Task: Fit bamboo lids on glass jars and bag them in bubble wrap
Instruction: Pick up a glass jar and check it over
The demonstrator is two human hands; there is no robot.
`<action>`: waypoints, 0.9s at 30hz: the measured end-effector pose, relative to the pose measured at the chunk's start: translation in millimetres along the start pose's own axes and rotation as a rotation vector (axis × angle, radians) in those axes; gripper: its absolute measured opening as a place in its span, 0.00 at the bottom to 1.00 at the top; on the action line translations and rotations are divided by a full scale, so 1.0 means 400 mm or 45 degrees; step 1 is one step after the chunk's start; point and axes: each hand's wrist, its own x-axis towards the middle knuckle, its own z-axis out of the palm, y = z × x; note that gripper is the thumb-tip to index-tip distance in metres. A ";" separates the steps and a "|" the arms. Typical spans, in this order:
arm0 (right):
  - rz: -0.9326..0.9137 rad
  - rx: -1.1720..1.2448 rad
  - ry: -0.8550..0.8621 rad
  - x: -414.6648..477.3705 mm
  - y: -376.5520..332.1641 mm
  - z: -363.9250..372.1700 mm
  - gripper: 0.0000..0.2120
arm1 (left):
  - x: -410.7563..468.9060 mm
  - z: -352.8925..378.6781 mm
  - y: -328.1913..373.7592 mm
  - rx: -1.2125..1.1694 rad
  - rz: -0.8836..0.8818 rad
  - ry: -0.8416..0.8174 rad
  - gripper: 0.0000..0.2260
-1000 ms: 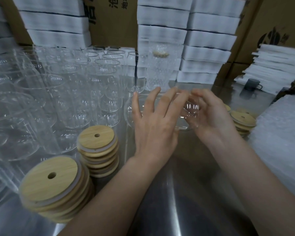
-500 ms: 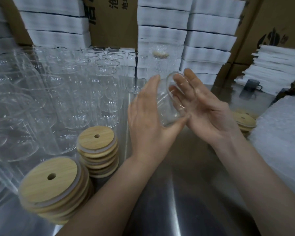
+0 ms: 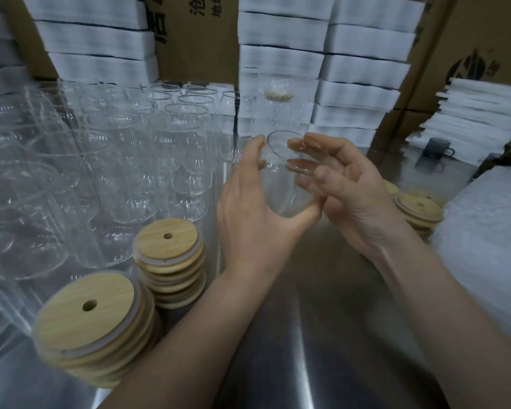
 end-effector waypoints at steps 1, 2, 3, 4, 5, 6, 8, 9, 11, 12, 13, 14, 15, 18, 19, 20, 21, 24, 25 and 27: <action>-0.021 -0.032 0.028 0.000 0.004 0.002 0.31 | -0.001 0.000 -0.001 0.014 0.009 -0.008 0.41; -0.039 -0.056 0.058 -0.001 0.009 0.004 0.28 | -0.001 0.000 -0.002 0.025 0.023 -0.009 0.41; -0.049 -0.076 0.087 -0.001 0.013 0.007 0.25 | -0.001 0.001 -0.004 0.040 0.048 -0.007 0.41; -0.052 -0.096 0.110 -0.001 0.017 0.009 0.23 | 0.000 0.002 -0.006 0.062 0.078 -0.009 0.40; -0.050 -0.116 0.129 0.000 0.020 0.011 0.22 | 0.002 0.003 -0.008 0.091 0.102 -0.023 0.39; -0.041 -0.128 0.144 0.001 0.022 0.012 0.22 | 0.003 0.004 -0.011 0.124 0.115 -0.044 0.39; -0.010 -0.137 0.167 0.002 0.024 0.015 0.23 | 0.005 0.007 -0.017 0.203 0.128 -0.082 0.38; 0.007 -0.149 0.175 0.001 0.024 0.017 0.24 | 0.004 0.009 -0.021 0.249 0.139 -0.093 0.38; 0.038 -0.172 0.184 -0.001 0.023 0.021 0.24 | 0.000 0.011 -0.024 0.319 0.172 -0.111 0.38; 0.048 -0.170 0.194 -0.003 0.024 0.024 0.23 | -0.002 0.012 -0.025 0.335 0.190 -0.121 0.37; 0.057 -0.155 0.216 -0.005 0.023 0.026 0.23 | -0.003 0.013 -0.026 0.345 0.210 -0.131 0.37; 0.064 -0.125 0.241 -0.006 0.022 0.029 0.23 | -0.004 0.014 -0.026 0.359 0.231 -0.139 0.37; 0.069 -0.083 0.260 -0.006 0.020 0.031 0.23 | -0.005 0.014 -0.025 0.376 0.251 -0.142 0.38; 0.076 0.069 0.277 -0.002 0.013 0.034 0.16 | -0.006 0.016 -0.021 0.410 0.301 -0.136 0.39; 0.078 0.108 0.283 0.000 0.012 0.032 0.13 | -0.006 0.016 -0.020 0.416 0.314 -0.142 0.39; 0.080 0.131 0.290 0.003 0.011 0.027 0.10 | -0.006 0.016 -0.020 0.422 0.326 -0.151 0.39; 0.085 0.145 0.299 0.006 0.012 0.022 0.08 | -0.006 0.016 -0.021 0.429 0.339 -0.158 0.38; 0.126 0.204 0.346 0.008 0.014 0.007 0.05 | -0.008 0.020 -0.024 0.405 0.360 -0.161 0.37; 0.142 0.223 0.360 0.009 0.015 0.004 0.05 | -0.009 0.021 -0.024 0.384 0.362 -0.159 0.37; 0.167 0.267 0.368 0.010 0.016 0.001 0.06 | -0.008 0.024 -0.024 0.346 0.351 -0.147 0.36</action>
